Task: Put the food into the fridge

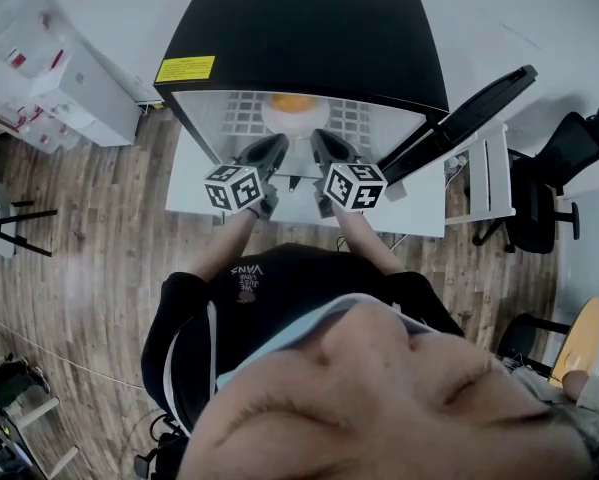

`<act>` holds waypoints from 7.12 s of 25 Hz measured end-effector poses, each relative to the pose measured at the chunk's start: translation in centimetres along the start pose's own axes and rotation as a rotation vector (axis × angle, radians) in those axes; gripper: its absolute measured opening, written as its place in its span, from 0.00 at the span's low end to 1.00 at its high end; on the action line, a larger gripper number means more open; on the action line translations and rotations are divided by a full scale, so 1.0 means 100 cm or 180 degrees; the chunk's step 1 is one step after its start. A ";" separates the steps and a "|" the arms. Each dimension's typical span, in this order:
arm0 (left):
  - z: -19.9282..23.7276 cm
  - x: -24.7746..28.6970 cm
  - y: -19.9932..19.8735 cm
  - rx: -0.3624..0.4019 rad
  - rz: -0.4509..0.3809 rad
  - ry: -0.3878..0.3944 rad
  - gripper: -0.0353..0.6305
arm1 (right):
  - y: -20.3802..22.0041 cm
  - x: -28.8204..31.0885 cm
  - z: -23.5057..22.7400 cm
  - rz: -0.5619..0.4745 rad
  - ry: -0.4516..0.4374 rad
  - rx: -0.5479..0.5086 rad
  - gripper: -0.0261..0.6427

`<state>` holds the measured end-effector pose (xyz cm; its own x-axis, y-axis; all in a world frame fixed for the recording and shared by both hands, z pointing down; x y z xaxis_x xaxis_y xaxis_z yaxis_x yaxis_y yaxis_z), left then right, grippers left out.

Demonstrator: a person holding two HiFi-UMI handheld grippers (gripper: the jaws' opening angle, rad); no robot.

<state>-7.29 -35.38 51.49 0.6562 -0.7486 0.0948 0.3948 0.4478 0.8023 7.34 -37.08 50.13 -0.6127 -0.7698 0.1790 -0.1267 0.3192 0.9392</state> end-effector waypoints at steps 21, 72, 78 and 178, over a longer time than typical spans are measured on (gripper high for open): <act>0.001 0.001 0.000 -0.0087 -0.0007 0.0011 0.09 | 0.002 0.000 0.001 0.0003 0.0021 -0.0002 0.06; -0.040 -0.108 0.033 0.0036 0.0141 0.0265 0.09 | 0.039 -0.087 0.087 -0.0090 0.0393 -0.0066 0.06; -0.044 -0.123 0.038 0.0036 0.0160 0.0323 0.09 | 0.045 -0.099 0.100 -0.0111 0.0462 -0.0067 0.06; -0.165 -0.235 0.117 0.0544 -0.0122 0.0108 0.09 | 0.079 -0.250 0.169 -0.0099 0.0352 -0.0633 0.06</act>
<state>-7.45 -4.45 48.95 0.6652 -0.7453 0.0447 0.3069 0.3275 0.8936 8.52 -5.97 48.11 -0.5203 -0.8369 0.1697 0.0188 0.1875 0.9821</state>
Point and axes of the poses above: the fingertips, and each gripper's own axes: x forward along the fingers, z to its left, y out of its underside, the point moved 6 cm from there along -x, backward along the fingers, and after that the axes turned 5 degrees about -x, right-handed, at the moved point
